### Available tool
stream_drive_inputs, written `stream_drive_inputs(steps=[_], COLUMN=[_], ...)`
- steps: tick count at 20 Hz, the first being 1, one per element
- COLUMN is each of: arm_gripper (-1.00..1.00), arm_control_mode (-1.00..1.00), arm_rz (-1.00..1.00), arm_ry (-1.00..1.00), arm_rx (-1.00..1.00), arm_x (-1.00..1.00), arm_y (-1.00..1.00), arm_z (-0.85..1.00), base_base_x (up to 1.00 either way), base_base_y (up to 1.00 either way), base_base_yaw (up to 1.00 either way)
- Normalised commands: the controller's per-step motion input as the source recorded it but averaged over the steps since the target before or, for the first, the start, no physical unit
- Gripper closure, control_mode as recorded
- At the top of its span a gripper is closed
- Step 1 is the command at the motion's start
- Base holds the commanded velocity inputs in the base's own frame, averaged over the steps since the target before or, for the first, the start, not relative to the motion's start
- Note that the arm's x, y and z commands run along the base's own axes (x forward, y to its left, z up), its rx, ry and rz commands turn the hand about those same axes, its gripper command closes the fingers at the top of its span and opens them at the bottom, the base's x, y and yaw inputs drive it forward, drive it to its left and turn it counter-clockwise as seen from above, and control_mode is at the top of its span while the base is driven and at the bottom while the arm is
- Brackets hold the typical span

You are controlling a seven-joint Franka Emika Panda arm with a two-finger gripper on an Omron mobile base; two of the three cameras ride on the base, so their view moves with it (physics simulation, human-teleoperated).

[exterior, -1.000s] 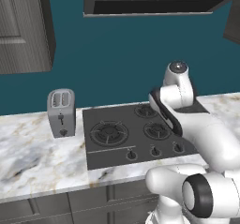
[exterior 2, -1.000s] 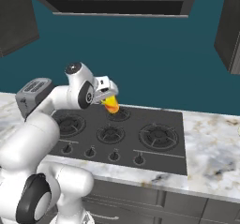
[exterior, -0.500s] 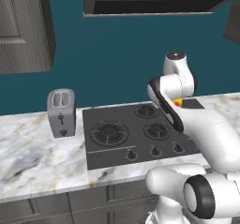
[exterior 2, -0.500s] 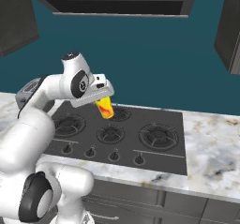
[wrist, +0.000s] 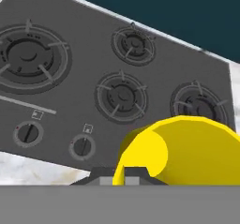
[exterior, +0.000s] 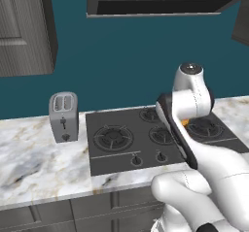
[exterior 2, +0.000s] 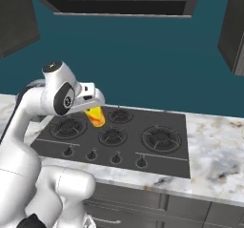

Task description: Pick the cup and bowl from the counter and place them on the counter next to the sink.

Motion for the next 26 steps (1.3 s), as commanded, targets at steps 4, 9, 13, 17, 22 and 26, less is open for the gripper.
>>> stream_drive_inputs(steps=[4,9,13,17,22,26], arm_gripper=[1.0,1.0,1.0,1.0,1.0,1.0], arm_control_mode=[-1.0,-1.0,-1.0,-1.0,-1.0,-1.0], arm_rz=[-0.09,-0.1,-0.1,-0.09,-0.07,-0.05], arm_ry=[-0.15,-0.05,0.0,0.1,0.15,0.02], arm_rx=[0.13,0.16,0.17,0.15,0.08,0.05], arm_x=[-0.19,-0.09,-0.11,-0.29,-0.46,-0.49], arm_y=[0.26,0.06,0.0,0.0,0.0,0.0], arm_z=[0.0,0.0,0.0,0.0,0.05,0.08], base_base_x=[0.0,0.0,0.0,0.0,0.0,0.0], base_base_y=[0.0,0.0,0.0,0.0,0.0,0.0], base_base_yaw=[0.0,0.0,0.0,0.0,0.0,0.0])
